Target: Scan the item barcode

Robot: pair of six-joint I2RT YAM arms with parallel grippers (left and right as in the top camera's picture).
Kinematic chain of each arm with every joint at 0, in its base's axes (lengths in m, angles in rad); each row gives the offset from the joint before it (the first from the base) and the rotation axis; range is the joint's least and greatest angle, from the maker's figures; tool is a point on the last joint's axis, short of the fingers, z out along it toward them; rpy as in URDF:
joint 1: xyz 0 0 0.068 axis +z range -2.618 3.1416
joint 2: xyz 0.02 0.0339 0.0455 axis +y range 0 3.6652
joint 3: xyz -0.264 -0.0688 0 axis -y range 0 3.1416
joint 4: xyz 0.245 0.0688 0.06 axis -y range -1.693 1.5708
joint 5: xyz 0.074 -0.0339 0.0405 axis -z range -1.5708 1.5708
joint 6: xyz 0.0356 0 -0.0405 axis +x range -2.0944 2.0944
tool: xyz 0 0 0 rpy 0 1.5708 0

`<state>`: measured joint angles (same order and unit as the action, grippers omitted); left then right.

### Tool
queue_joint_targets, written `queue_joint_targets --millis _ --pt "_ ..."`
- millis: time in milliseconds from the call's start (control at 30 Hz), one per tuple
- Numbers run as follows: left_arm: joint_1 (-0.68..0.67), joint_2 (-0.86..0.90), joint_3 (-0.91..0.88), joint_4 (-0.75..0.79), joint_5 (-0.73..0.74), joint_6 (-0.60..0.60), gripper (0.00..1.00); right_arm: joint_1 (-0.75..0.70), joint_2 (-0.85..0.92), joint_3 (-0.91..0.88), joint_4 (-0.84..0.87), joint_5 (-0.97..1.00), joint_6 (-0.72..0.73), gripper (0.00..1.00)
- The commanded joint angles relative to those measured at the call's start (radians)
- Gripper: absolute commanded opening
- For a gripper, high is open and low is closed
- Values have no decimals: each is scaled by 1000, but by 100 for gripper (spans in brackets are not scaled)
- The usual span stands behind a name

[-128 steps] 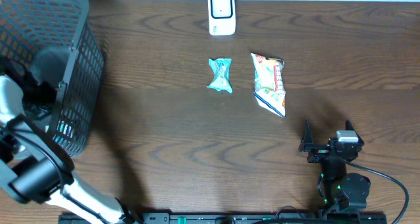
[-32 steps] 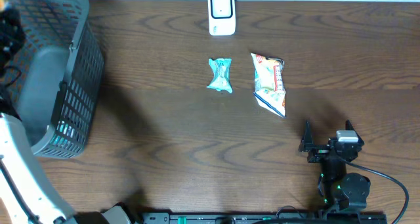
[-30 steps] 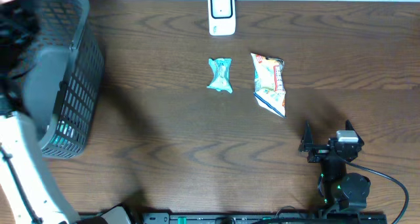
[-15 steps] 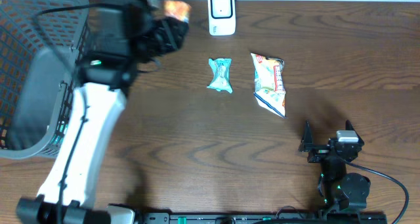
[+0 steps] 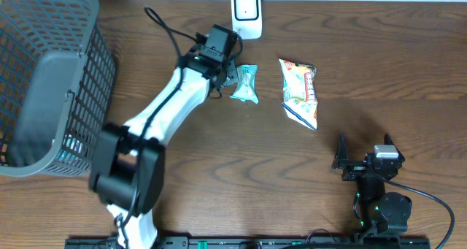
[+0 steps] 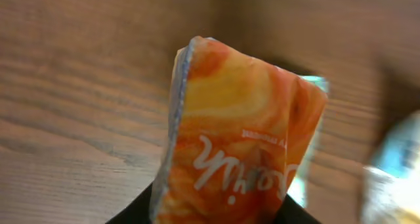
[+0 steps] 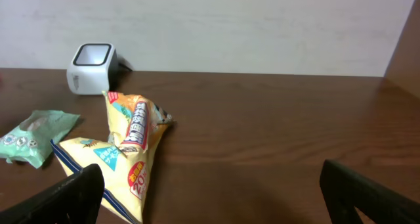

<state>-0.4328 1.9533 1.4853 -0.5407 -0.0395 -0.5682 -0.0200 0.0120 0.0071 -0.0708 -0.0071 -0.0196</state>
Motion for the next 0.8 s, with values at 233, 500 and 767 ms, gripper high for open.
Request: queue_joint_targets --millis 233,500,767 --pt "12 56 22 37 -49 24 83 6 -5 -2 -5 1 -11 99" --pt "117 -192 86 57 -49 176 84 6 -5 -2 -5 1 -11 99" --pt "358 -508 86 94 -246 237 84 6 -5 -2 -5 1 -12 99"
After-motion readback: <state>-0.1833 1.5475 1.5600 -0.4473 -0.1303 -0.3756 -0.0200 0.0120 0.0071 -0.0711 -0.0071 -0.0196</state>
